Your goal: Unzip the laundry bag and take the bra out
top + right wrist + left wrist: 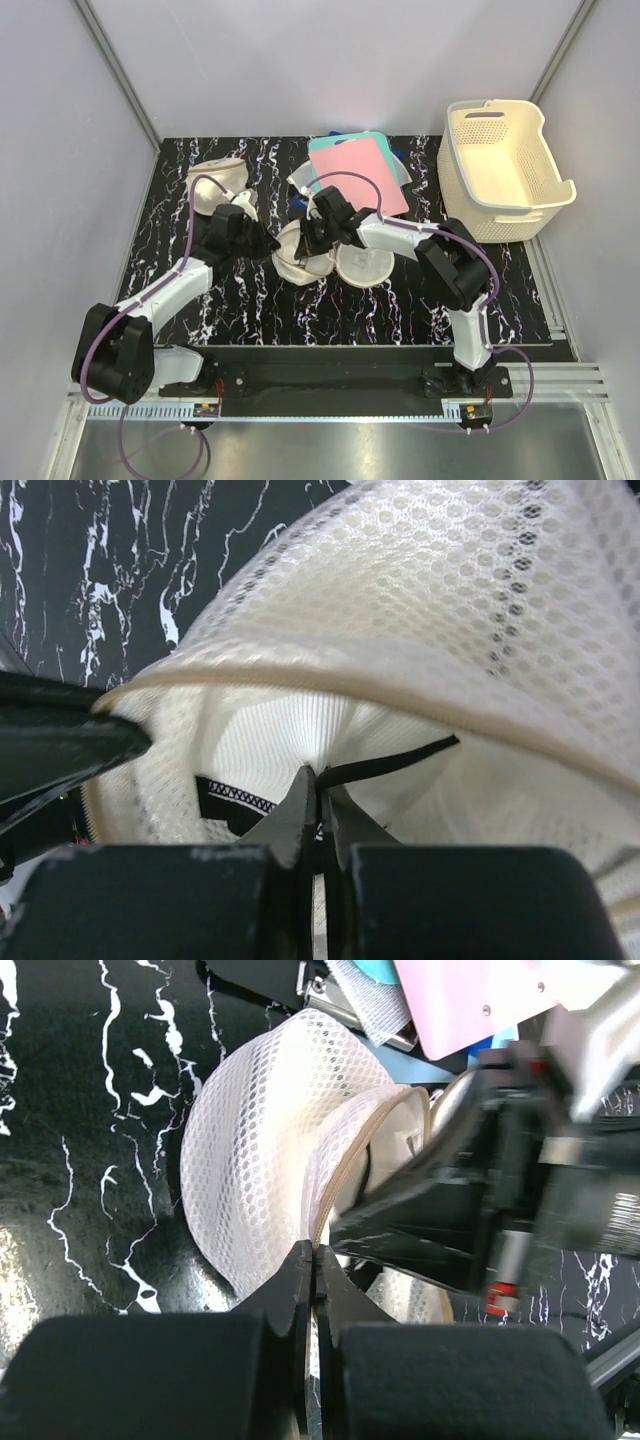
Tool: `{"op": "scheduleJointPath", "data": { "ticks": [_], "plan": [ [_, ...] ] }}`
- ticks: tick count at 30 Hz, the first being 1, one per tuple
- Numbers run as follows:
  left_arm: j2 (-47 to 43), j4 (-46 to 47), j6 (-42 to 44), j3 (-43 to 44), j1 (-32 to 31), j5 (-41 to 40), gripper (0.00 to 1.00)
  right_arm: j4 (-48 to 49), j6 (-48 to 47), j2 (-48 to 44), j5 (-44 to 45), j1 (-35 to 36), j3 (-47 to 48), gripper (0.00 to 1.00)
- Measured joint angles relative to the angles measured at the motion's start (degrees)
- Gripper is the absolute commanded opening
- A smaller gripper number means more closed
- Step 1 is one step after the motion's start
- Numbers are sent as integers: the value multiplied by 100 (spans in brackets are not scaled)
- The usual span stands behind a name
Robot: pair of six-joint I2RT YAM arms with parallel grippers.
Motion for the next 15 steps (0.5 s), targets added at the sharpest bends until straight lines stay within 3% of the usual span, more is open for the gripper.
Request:
{"op": "scheduleJointPath", "data": {
  "ticks": [15],
  "plan": [
    [-223,-208,4,-9,0,-315,0,-90,-9,-1930,273,2,-256,0]
  ]
}}
